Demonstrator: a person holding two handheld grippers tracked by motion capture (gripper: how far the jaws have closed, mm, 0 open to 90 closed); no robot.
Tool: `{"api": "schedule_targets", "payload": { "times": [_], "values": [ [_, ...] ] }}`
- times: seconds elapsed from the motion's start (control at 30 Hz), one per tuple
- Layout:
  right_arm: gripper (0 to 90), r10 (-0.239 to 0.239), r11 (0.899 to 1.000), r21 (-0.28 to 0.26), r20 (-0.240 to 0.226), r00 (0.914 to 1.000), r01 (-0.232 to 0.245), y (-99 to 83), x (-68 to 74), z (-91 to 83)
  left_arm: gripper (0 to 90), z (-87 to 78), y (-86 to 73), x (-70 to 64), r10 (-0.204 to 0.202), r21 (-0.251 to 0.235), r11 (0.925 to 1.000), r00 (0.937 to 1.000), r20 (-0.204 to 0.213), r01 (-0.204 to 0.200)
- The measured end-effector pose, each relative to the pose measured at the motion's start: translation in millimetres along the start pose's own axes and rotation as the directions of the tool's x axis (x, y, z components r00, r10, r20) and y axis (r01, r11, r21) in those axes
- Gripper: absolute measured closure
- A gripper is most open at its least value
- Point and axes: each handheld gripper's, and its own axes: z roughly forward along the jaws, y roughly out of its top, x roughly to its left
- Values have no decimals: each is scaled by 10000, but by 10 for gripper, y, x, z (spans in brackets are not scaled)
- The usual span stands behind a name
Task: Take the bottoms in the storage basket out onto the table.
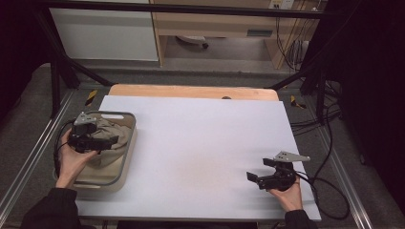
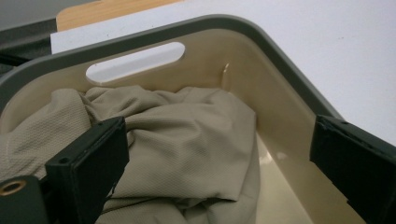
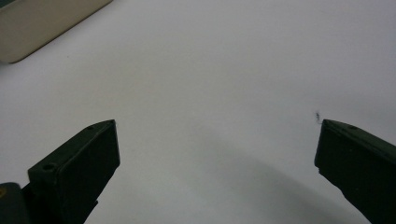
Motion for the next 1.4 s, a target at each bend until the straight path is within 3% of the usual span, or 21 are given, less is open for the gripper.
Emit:
{"api": "schedule_targets", "payload": {
  "times": [0.7,0.9,1.4],
  "values": [
    [5,-14,10000,26,10,10000,14,-2,0,4,79,157,-112,151,-433,722,9962,9967,-686,482],
    [5,-11,10000,34,12,10000,11,-2,0,4,84,197,-121,177,-644,923,9932,9953,-718,710],
    [5,-39,10000,3,17,10000,39,0,-3,-4,84,308,-152,182,-732,1561,9841,9940,-814,853]
  ]
}}
